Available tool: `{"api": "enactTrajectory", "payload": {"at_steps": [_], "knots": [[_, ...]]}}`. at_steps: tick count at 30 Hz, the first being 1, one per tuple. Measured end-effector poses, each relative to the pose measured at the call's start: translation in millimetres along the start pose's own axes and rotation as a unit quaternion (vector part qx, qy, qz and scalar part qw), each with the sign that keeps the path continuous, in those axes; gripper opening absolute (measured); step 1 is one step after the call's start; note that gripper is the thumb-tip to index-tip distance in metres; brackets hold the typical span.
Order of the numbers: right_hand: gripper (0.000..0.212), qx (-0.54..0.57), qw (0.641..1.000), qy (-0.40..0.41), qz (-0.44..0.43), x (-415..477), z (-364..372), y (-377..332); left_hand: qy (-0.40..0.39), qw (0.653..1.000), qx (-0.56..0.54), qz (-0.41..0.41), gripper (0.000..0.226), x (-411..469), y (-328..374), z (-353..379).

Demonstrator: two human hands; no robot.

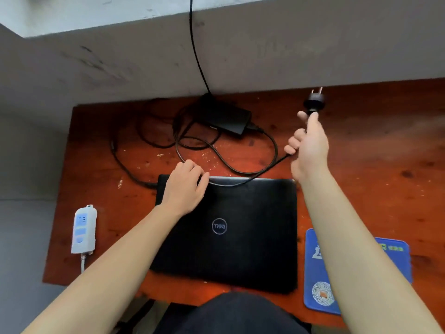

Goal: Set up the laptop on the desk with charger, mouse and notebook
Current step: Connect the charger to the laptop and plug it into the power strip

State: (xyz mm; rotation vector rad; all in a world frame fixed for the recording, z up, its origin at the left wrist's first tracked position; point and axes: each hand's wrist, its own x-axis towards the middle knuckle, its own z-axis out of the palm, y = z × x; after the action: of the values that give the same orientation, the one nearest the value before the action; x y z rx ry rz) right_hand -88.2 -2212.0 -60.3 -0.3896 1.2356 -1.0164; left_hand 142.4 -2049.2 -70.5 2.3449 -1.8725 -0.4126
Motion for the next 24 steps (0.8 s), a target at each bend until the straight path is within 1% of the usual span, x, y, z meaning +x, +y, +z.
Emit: {"api": "enactTrajectory", "payload": {"at_steps": [3, 5, 9, 12, 14, 16, 18, 21, 24], "knots": [[0.037, -0.064, 0.993, -0.097, -0.035, -44.6, 32.5, 6.6, -0.022, 0.999, -0.016, -0.024, 0.028, -27.0, -28.7, -15.7], [0.036, -0.079, 0.986, -0.136, -0.055, -74.9, 52.8, 14.5, -0.027, 0.998, -0.038, -0.034, 0.029, -46.4, -51.2, -23.4], [0.03, -0.132, 0.967, -0.199, -0.094, -137.3, 87.2, 44.3, -0.036, 0.995, -0.093, -0.014, 0.017, -86.4, -92.6, -42.0], [0.036, -0.195, 0.941, -0.249, -0.119, -189.2, 113.2, 82.2, -0.011, 0.989, -0.144, -0.018, 0.011, -118.3, -126.2, -63.1], [0.025, -0.238, 0.923, -0.272, -0.136, -227.7, 135.4, 114.4, 0.048, 0.976, -0.206, -0.052, 0.01, -144.4, -154.9, -84.6], [0.016, -0.246, 0.917, -0.289, -0.122, -258.0, 154.9, 138.9, 0.09, 0.958, -0.258, -0.088, 0.009, -162.3, -180.0, -104.3], [0.017, -0.252, 0.91, -0.311, -0.107, -277.0, 166.1, 155.9, 0.102, 0.95, -0.271, -0.117, 0.007, -175.8, -200.1, -118.6], [0.018, -0.29, 0.888, -0.342, -0.107, -303.2, 184.1, 177.7, 0.115, 0.935, -0.29, -0.17, 0.005, -202.6, -236.8, -133.5], [0.018, -0.313, 0.88, -0.346, -0.09, -310.7, 190.2, 191.9, 0.101, 0.93, -0.281, -0.212, 0.007, -222.3, -258.6, -127.2]]}}
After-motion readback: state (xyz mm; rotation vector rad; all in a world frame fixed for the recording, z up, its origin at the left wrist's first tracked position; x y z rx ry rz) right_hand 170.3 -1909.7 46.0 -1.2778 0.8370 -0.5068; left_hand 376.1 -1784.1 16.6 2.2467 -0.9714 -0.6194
